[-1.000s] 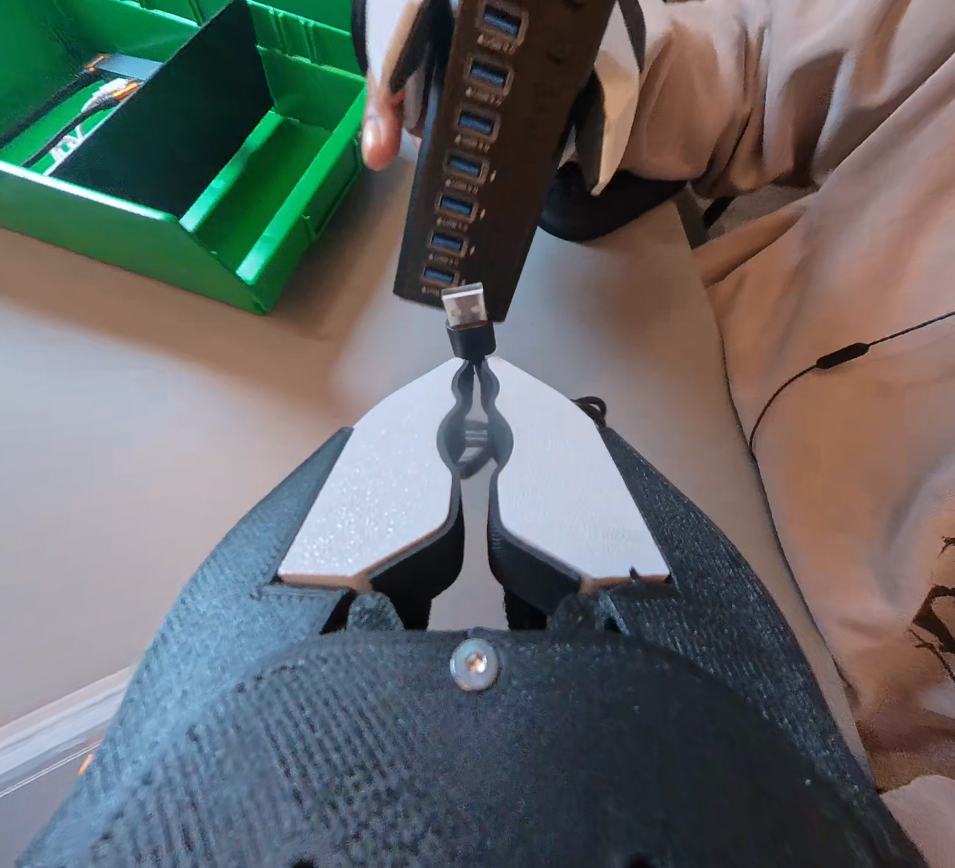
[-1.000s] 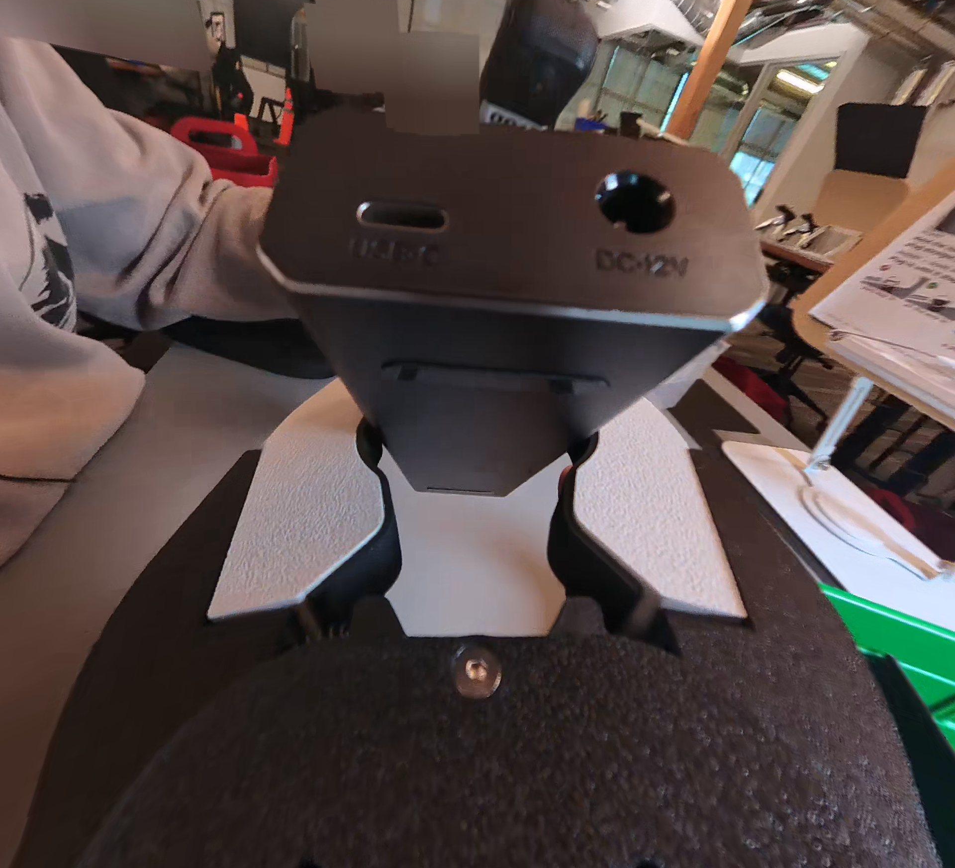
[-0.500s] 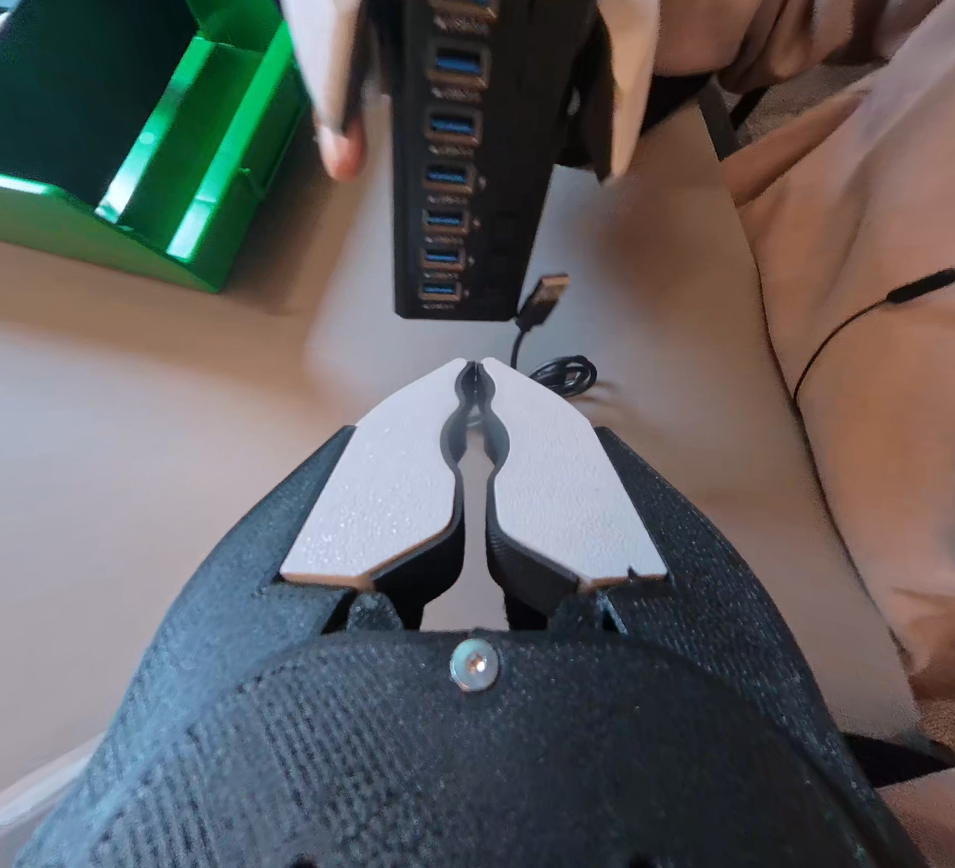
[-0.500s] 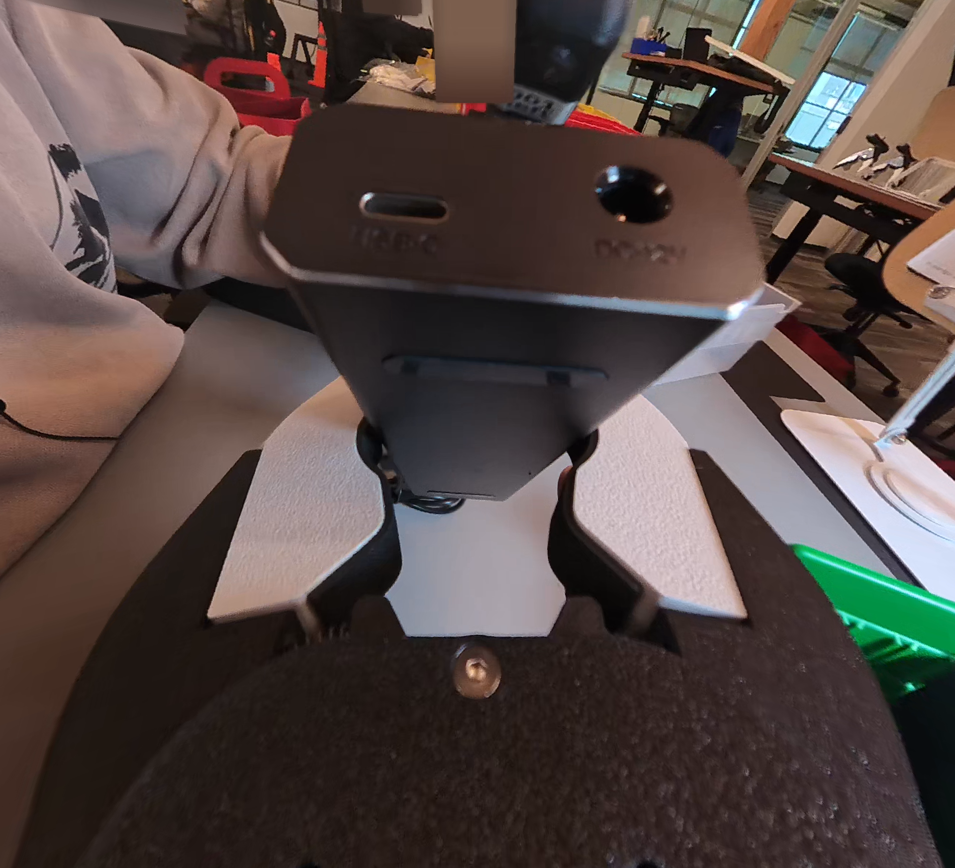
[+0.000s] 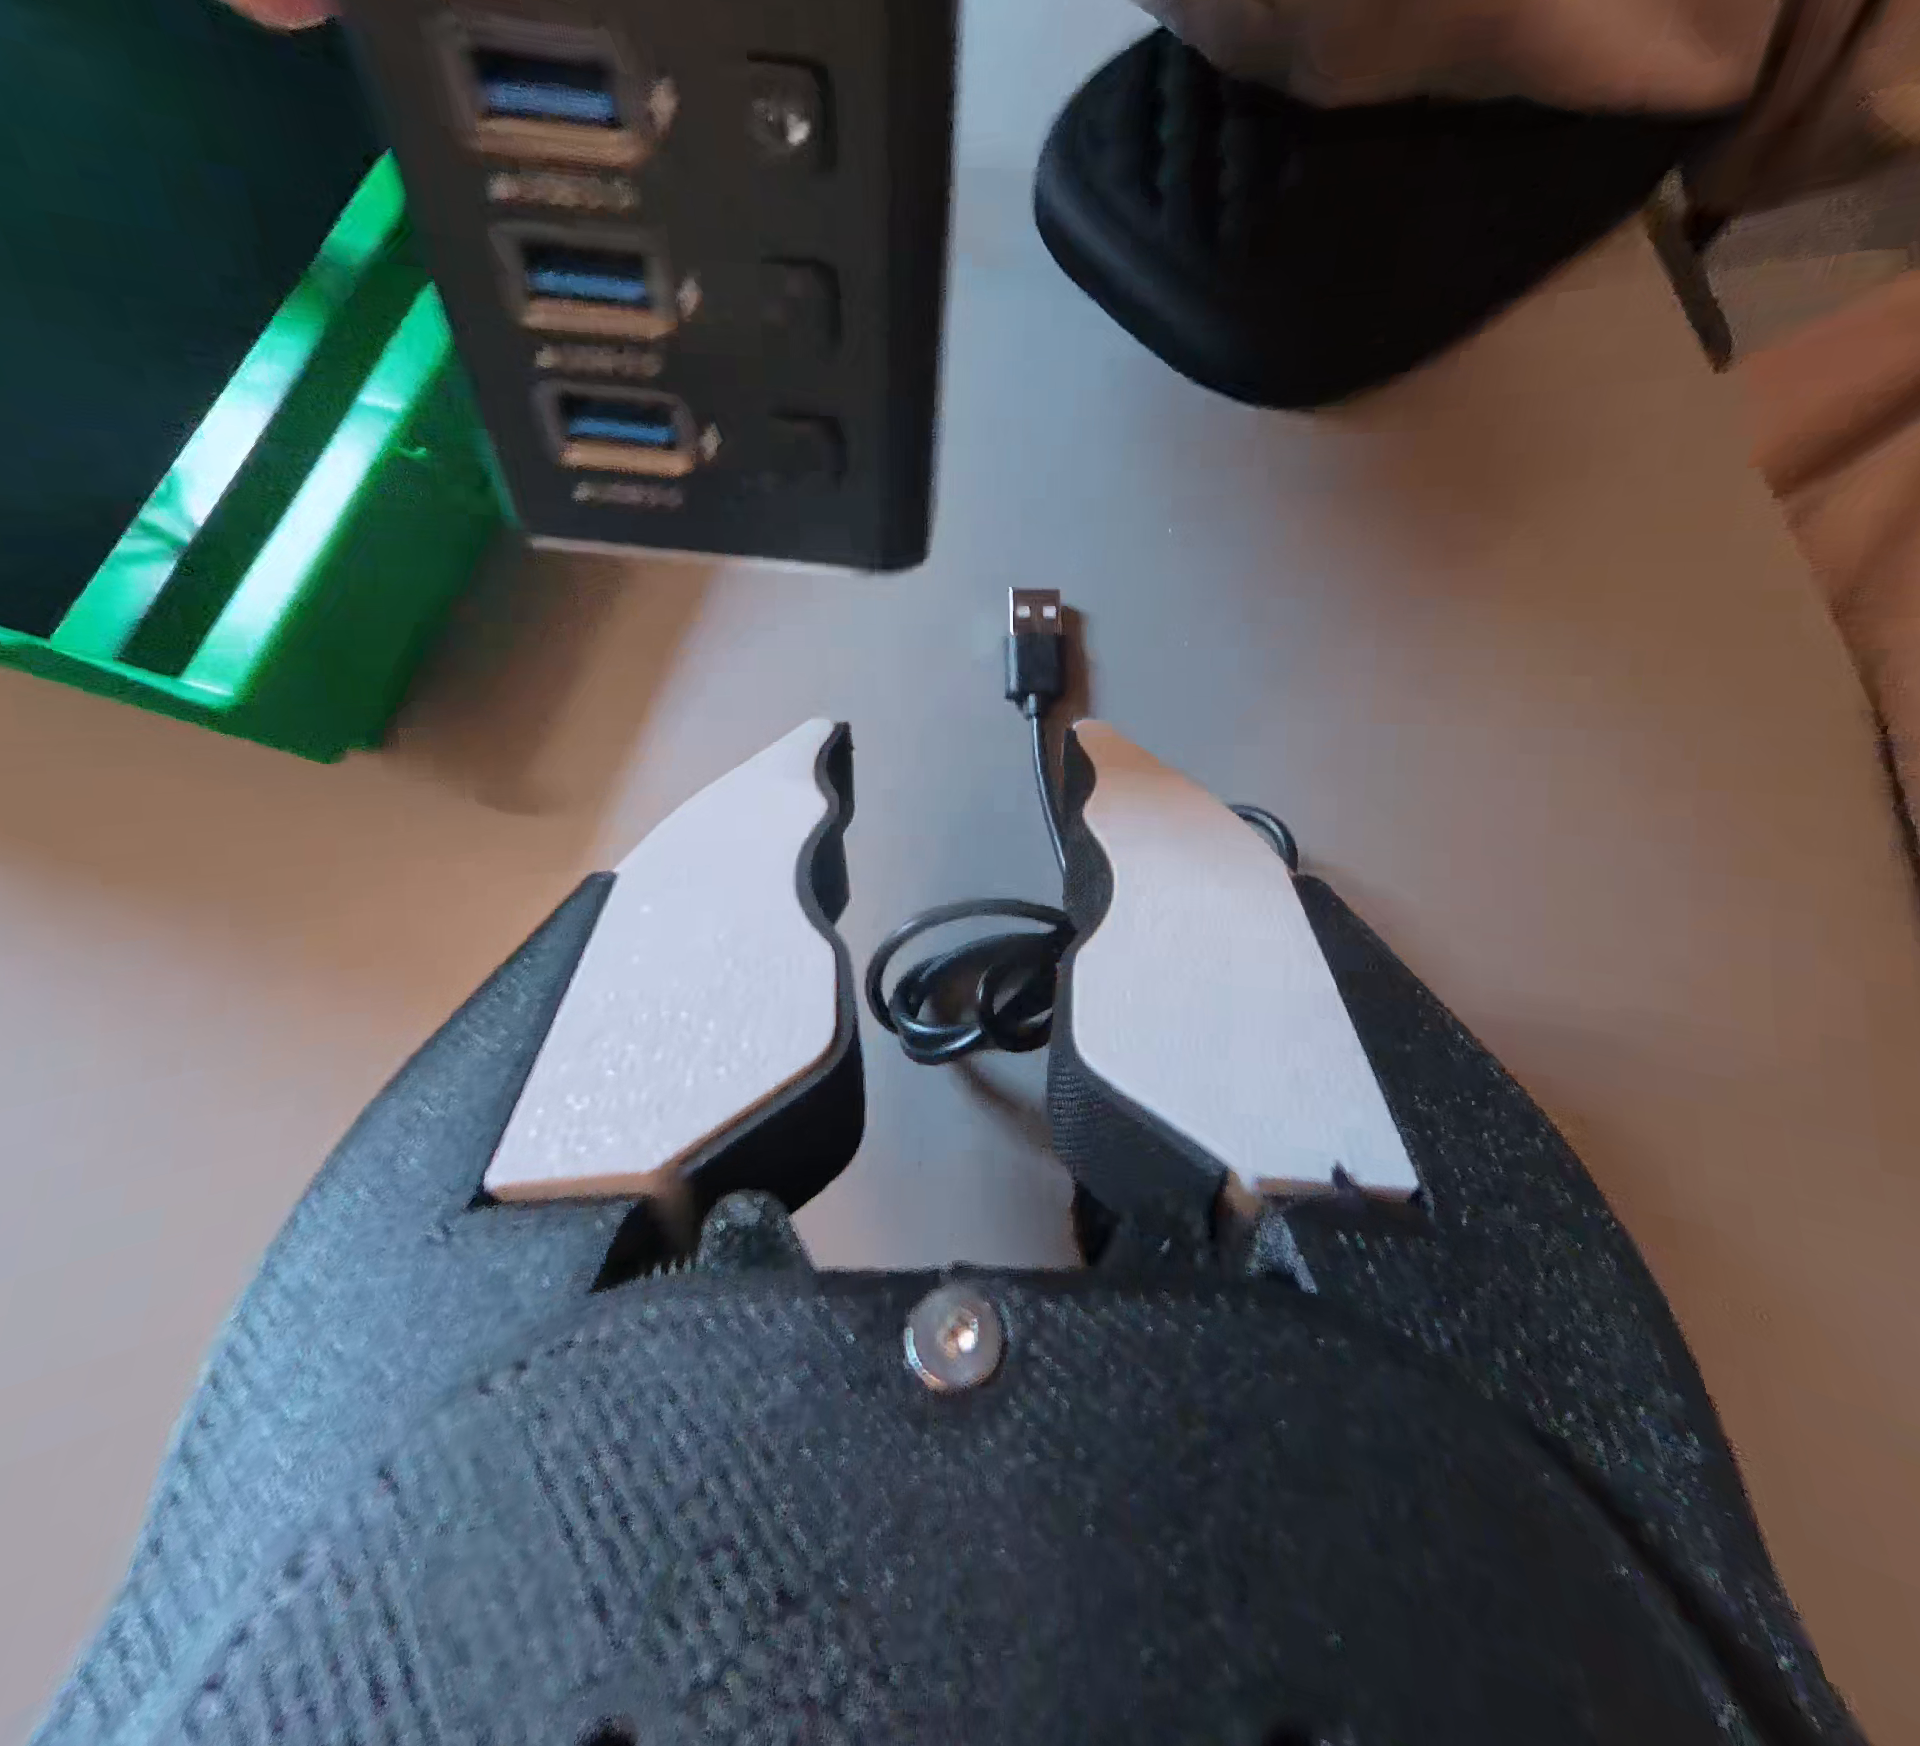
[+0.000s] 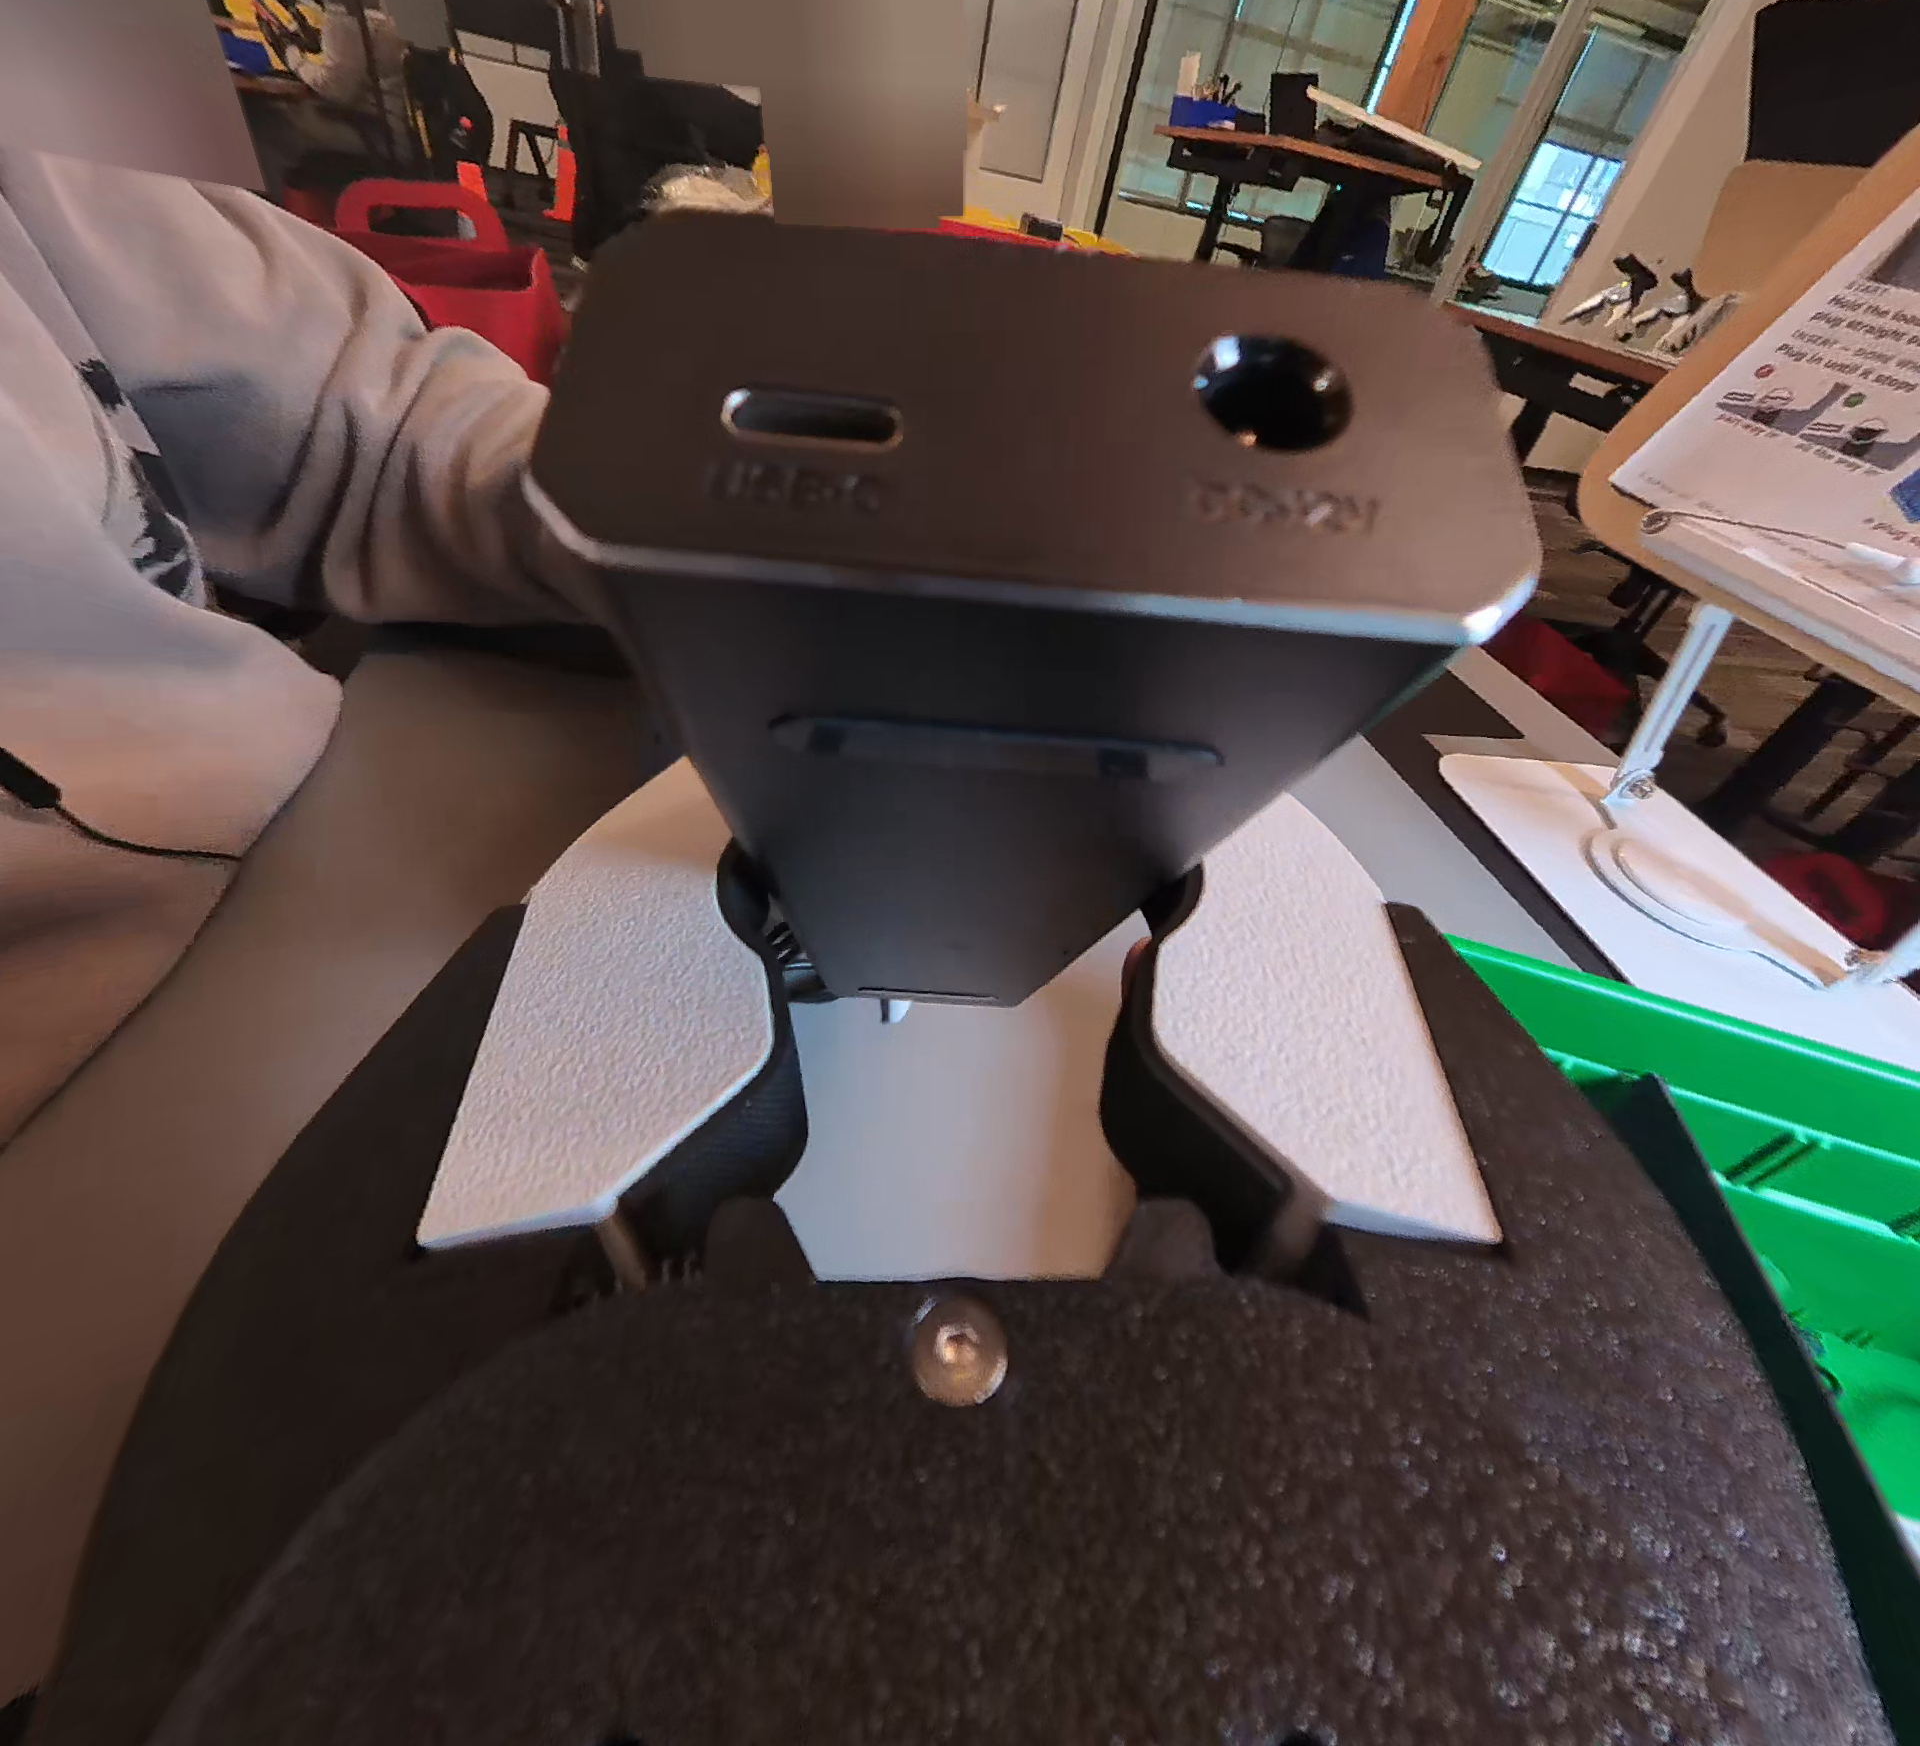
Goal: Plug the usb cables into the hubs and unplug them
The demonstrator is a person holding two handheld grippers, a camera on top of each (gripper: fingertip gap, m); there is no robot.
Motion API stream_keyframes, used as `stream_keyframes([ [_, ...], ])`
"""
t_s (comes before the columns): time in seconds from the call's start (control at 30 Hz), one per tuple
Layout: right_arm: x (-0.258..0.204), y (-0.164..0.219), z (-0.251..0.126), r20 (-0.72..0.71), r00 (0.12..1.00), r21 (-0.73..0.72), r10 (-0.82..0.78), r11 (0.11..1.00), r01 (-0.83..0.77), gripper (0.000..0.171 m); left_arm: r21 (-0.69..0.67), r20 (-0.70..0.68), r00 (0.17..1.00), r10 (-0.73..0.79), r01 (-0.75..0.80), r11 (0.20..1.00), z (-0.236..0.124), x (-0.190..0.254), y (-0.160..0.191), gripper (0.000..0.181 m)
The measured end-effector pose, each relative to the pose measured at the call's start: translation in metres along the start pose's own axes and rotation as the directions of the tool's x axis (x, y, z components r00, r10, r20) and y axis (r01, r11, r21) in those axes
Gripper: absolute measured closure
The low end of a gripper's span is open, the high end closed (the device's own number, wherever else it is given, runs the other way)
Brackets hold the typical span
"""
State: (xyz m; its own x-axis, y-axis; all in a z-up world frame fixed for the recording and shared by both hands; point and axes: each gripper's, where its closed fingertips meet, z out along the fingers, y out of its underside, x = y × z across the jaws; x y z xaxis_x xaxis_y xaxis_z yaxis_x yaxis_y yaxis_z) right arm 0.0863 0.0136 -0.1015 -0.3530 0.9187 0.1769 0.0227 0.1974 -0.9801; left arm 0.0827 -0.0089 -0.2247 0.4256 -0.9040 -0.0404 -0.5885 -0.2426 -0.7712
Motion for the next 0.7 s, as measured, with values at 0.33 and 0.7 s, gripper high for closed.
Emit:
stream_keyframes([
  [0.33,-0.004,-0.005,-0.034,0.058,0.997,0.003,0.044,0.999,-0.044,0.101,-0.196,-0.061,0.998,-0.007,-0.005,0.981,0.037,0.008,0.011,0.141],
  [0.7,0.004,-0.004,-0.041,0.020,0.999,-0.005,0.044,0.999,-0.044,0.101,-0.158,-0.133,0.990,-0.038,0.016,0.987,0.039,0.015,-0.003,0.146],
])
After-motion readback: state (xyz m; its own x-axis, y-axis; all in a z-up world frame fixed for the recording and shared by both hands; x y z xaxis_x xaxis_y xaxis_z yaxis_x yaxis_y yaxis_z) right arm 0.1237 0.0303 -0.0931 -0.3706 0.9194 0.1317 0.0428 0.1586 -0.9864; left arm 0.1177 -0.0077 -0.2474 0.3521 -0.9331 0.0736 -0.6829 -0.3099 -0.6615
